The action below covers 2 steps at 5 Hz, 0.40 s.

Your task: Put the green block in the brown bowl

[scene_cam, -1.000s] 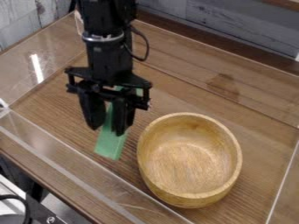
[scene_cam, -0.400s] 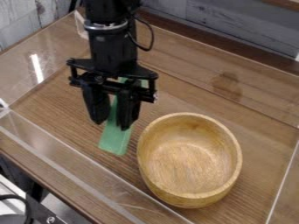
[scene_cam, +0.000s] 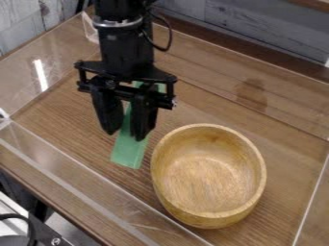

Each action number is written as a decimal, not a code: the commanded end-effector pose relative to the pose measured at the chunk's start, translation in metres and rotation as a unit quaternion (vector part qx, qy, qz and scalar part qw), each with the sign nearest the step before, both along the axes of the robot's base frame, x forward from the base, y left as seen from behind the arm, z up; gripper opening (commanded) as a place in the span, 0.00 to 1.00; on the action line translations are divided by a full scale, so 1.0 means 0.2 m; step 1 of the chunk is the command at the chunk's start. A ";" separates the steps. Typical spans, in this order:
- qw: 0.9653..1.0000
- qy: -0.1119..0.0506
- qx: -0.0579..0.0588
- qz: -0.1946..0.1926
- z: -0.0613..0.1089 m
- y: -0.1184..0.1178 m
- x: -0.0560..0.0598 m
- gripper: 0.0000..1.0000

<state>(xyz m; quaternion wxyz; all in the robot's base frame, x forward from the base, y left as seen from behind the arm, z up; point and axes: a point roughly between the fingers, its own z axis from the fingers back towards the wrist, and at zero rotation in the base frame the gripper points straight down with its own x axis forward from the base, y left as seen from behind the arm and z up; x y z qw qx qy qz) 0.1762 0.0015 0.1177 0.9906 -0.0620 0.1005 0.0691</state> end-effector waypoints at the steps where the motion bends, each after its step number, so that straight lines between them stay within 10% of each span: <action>1: 0.999 -0.037 0.000 -0.005 0.09 -0.02 0.04 0.00; 2: 0.999 -0.040 -0.001 -0.008 0.10 -0.04 0.04 0.00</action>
